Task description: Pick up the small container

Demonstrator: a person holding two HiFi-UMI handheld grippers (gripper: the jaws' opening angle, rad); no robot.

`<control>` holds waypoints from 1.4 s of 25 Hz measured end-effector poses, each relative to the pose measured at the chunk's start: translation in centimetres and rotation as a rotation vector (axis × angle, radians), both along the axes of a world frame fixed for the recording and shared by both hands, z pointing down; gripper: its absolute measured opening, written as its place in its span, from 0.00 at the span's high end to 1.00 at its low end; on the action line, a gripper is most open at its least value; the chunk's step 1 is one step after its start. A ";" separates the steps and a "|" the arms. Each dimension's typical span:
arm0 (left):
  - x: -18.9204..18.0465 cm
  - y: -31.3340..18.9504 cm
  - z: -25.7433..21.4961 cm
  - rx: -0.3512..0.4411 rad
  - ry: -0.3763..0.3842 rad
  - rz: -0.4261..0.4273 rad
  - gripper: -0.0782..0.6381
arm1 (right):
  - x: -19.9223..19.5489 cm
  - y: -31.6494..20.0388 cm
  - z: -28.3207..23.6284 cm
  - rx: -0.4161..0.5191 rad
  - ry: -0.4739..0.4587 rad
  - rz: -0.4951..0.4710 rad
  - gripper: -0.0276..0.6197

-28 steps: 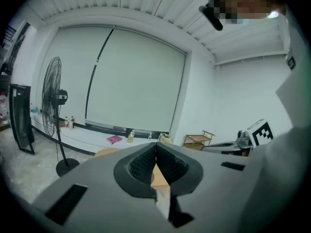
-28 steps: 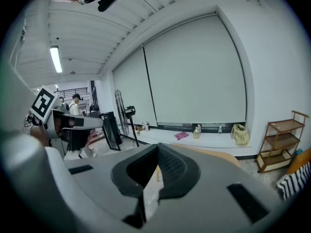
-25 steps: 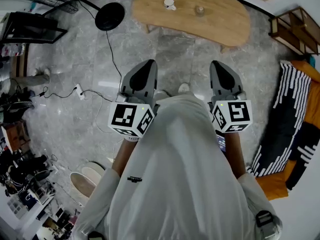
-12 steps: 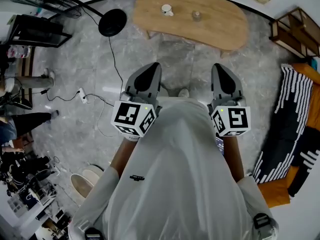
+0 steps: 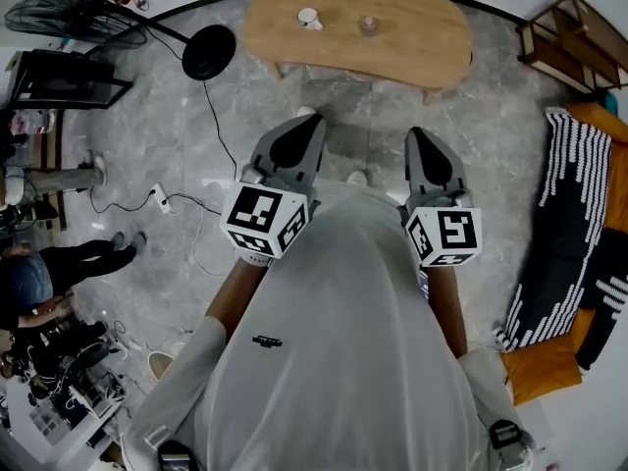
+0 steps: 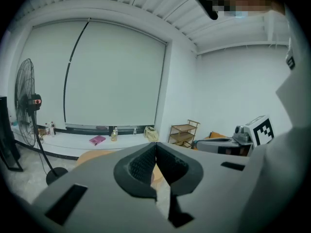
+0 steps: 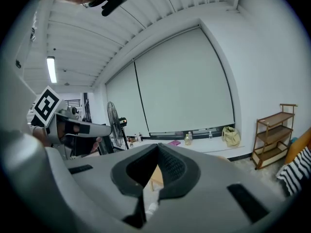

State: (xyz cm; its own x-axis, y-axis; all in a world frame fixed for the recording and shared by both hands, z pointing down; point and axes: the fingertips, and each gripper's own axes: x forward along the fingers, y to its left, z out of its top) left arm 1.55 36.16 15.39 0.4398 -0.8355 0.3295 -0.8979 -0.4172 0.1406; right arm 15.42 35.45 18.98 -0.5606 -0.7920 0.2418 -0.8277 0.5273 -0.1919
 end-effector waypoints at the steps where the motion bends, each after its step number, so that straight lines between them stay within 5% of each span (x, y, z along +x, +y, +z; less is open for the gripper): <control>1: 0.0 -0.3 0.0 0.000 0.003 0.007 0.86 | 0.0 0.0 0.1 -0.005 0.004 0.007 0.95; 16: -1.4 -7.8 2.0 -0.053 0.074 0.108 0.86 | -2.6 -6.5 0.2 -0.024 0.058 0.069 0.95; 26: -6.3 -19.0 1.2 -0.034 0.129 0.069 0.86 | -8.0 -16.9 -0.9 -0.043 0.094 0.029 0.95; 35: -10.6 -28.9 0.1 -0.014 0.151 0.108 0.86 | -11.0 -26.2 -2.5 -0.033 0.128 0.091 0.95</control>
State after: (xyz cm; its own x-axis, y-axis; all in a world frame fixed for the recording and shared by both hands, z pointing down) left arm -9.06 7.30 15.46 0.5717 -0.7767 0.2645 -0.8164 -0.5066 0.2771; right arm 4.44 9.21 16.50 -0.4496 -0.8287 0.3334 -0.8907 0.4441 -0.0972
